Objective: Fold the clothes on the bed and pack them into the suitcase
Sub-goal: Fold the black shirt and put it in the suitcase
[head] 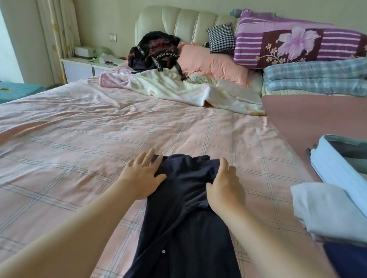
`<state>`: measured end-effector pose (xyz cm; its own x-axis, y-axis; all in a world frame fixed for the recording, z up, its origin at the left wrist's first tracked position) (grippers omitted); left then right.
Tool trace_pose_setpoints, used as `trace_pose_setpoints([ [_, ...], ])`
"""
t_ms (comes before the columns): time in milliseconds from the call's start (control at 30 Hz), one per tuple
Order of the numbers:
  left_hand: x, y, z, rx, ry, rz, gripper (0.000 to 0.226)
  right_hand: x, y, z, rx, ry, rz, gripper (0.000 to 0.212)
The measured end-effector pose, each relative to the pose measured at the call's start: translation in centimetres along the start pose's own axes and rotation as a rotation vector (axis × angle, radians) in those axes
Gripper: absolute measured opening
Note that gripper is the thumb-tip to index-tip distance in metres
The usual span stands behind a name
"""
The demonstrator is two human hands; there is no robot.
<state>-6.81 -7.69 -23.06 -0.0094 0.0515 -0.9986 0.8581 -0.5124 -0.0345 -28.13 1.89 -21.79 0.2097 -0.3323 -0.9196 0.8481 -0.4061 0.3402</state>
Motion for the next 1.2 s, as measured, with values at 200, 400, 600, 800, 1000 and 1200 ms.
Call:
trace_pose_setpoints([
  [200,-1.2,-1.7,-7.3,0.097,-0.273,-0.057,0.049,-3.1,3.0,-6.8,-0.339,0.023,0.033,0.032],
  [400,-1.5,-3.1,-16.4,0.083,-0.183,-0.25,0.031,-3.7,5.1,-17.2,-0.521,0.366,0.073,0.02],
  [600,-0.5,-3.8,-24.3,0.074,-0.057,-0.204,0.041,-3.2,4.5,-24.5,-0.547,0.362,-0.218,0.064],
  [800,-1.3,-4.1,-29.4,-0.011,0.033,-0.279,0.026,-4.2,4.3,-29.7,-0.563,0.382,-0.308,0.069],
  [1000,-3.0,-5.2,-33.3,-0.026,0.289,-0.475,0.022,-7.9,4.0,-31.1,-0.235,0.478,0.318,0.038],
  [1200,-5.1,-12.8,-36.0,0.127,0.367,-0.995,0.03,-11.2,2.7,-32.9,0.227,0.718,0.732,0.046],
])
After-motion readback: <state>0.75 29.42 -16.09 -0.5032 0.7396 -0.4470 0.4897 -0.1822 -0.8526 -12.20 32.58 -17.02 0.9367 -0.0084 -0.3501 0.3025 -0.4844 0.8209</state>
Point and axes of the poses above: each hand's wrist, its own z-axis towards the middle knuckle, its own x-axis out of the palm, y = z × x, the point moved 4 cm from there along z, towards the middle knuckle, and after that the axes turned 6 degrees about x, right-handed, at the moved point
